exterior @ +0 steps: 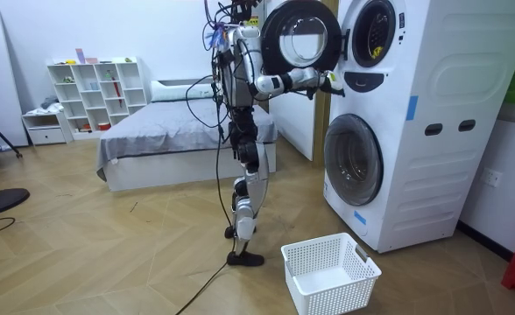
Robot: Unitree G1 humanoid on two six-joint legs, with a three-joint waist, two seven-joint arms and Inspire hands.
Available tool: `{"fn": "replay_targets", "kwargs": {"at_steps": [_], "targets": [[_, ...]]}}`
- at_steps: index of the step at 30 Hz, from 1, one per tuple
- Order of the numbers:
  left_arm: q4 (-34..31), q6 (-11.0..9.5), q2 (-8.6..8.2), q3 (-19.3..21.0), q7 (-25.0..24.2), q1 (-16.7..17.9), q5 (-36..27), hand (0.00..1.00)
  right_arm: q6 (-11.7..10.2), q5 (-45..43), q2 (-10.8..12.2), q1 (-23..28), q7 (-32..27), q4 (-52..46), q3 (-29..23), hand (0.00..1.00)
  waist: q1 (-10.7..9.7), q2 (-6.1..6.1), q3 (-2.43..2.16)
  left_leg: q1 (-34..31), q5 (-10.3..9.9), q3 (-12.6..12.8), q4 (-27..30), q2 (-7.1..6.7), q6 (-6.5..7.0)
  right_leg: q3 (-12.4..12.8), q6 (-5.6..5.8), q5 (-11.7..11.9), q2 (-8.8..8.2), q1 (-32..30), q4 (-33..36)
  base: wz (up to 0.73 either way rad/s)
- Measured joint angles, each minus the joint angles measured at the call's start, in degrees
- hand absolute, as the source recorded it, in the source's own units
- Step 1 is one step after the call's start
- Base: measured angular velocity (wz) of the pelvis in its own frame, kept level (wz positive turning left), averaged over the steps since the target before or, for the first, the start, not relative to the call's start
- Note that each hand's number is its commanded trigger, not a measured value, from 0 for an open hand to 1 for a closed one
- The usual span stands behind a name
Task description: Pick clothes from washing machine
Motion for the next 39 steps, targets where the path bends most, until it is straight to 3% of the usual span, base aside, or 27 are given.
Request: {"fn": "replay_targets", "kwargs": {"at_steps": [4, 8, 13, 19, 21, 22, 27, 28, 30, 31, 32, 33, 34, 36, 39], "targets": [[0.4, -0.1, -0.14, 0.1, 1.1, 0.0, 0.1, 0.00, 0.0, 4.7, 1.8, -2.7, -3.3, -0.2, 0.1, 0.00, 0.2, 0.09, -0.02, 0.7, 0.0, 0.4, 0.1, 0.01, 0.01, 0.3, 0.00, 0.0, -0.04, 0.2, 0.2, -0.04], [0.5, 0.1, -0.18, 0.4, 1.2, 0.7, 0.1, 0.00, -0.2, 8.8, 2.0, -6.9, -7.0, -0.7, 0.2, 0.00, 0.3, 0.27, -0.04, 1.2, 0.0, 0.5, 0.1, 0.02, 0.00, 0.3, 0.04, 0.0, 0.03, 1.1, -0.1, 0.00], [0.7, 0.0, -1.06, 0.5, 1.2, 2.3, 0.0, 0.00, -1.2, 10.7, 2.8, -7.5, -8.3, -3.0, 1.5, 0.00, 0.3, 0.85, -0.13, 1.6, -0.2, 0.5, 1.1, 0.09, 0.22, 0.2, 0.10, -0.1, 0.13, 2.0, 0.1, 0.01], [0.6, -0.3, -1.82, 0.5, 1.0, 3.1, -0.1, 0.00, -2.5, 10.5, 4.3, -7.4, -8.8, -3.9, 2.8, 0.00, 0.5, 1.74, -0.01, -3.2, -4.6, 0.0, 12.0, 2.24, -0.19, 0.2, -0.54, -3.1, 0.68, -0.3, 5.4, 0.01], [0.6, -0.4, -1.77, 0.5, 0.9, 3.8, 0.0, 0.00, -2.6, 10.7, 4.4, -7.4, -9.4, -3.9, 2.8, 0.00, 0.5, 1.65, -0.05, -4.5, -4.8, -0.5, 14.9, 2.54, -0.32, 0.2, -0.72, -3.9, 0.78, -0.6, 6.2, 0.07], [0.5, -0.5, -1.76, 0.5, 0.8, 3.9, 0.0, 0.00, -3.3, 11.1, 4.4, -7.4, -9.7, -3.9, 2.8, 0.00, 0.5, 1.28, -0.34, -5.1, -4.8, -0.5, 15.7, 2.68, -0.32, 0.1, -0.84, -4.6, 0.77, -0.9, 7.0, 0.11], [0.4, -0.5, -1.85, 0.4, -0.2, 4.5, -0.2, 0.00, -5.9, 17.6, 4.3, -7.7, -12.3, -3.8, 2.8, 0.00, 0.8, 1.40, -0.33, -6.6, -4.5, -0.5, 18.9, 3.20, -0.58, -1.1, -1.57, -5.5, 0.86, 0.0, 7.3, 0.18], [0.4, -0.5, -1.81, 0.4, -0.3, 4.4, -0.3, 0.00, -6.4, 18.1, 4.3, -7.8, -13.0, -3.5, 2.8, 0.00, 0.8, 1.06, -0.20, -8.9, -4.4, -0.6, 20.0, 2.62, -0.81, -0.9, -2.17, -6.0, 0.49, 0.2, 7.2, 0.31], [0.3, -0.6, -1.89, 0.4, -0.6, 4.4, -0.1, 0.00, -6.9, 19.8, 3.8, -8.1, -13.8, -1.9, 2.5, 0.00, 0.8, 0.53, -0.03, -13.0, -3.9, -1.1, 15.5, 0.63, -0.71, -0.8, -1.84, -6.4, -0.28, 0.2, 7.0, 0.13], [0.4, -0.9, -1.73, 0.5, -0.6, 4.8, 0.0, 0.00, -6.7, 20.5, 3.9, -8.5, -14.4, -0.5, 2.4, 0.00, 2.2, 0.27, 0.43, -15.3, -0.3, -1.0, 12.4, -0.43, -0.16, -0.3, -1.37, -6.8, -0.98, 0.9, 6.9, -0.35], [0.5, -1.4, -1.45, 0.6, -0.6, 5.7, -0.2, 0.00, -6.6, 20.8, 3.9, -8.4, -14.8, -0.1, 2.5, 0.00, 3.4, 0.14, 0.37, -16.8, 3.7, -1.2, 9.6, -0.87, 0.08, 0.3, -0.89, -7.2, -1.34, 1.4, 6.7, -0.36], [0.5, -1.5, -1.37, 0.6, -0.6, 6.0, -0.2, 0.00, -6.6, 20.8, 3.9, -8.4, -15.1, -0.3, 2.5, 0.00, 3.4, 0.25, 0.24, -17.3, 5.8, -1.3, 8.3, -0.98, 0.49, 0.3, -0.50, -7.5, -1.43, 1.5, 6.5, -0.18], [0.5, -1.5, -1.33, 0.8, -0.7, 6.4, -0.1, 0.00, -6.7, 20.9, 3.9, -8.5, -15.7, -1.0, 2.4, 0.00, 3.2, 0.18, -0.07, -17.7, 8.7, -1.4, 7.7, -1.30, 2.09, 0.3, 0.59, -7.9, -1.56, 2.1, 5.9, 0.11], [0.6, -1.8, -1.27, 1.4, -1.4, 6.2, 0.0, 0.00, -6.8, 21.9, 3.9, -8.6, -16.5, -1.9, 2.3, 0.00, 2.4, -1.22, -0.76, -18.0, 8.8, -1.5, 8.8, -3.14, 3.58, 0.0, 1.70, -8.2, -2.84, 2.4, 4.9, 0.19], [0.5, -2.9, -1.57, 1.6, -1.8, 4.9, 0.0, 0.00, -7.2, 22.1, 3.6, -9.2, -18.9, -2.2, 2.3, 0.00, 1.2, -0.87, -0.54, -18.0, 4.8, -1.2, 12.9, -4.66, 5.15, 0.7, 2.58, -7.9, -4.43, 4.7, 5.3, 0.20]]}}
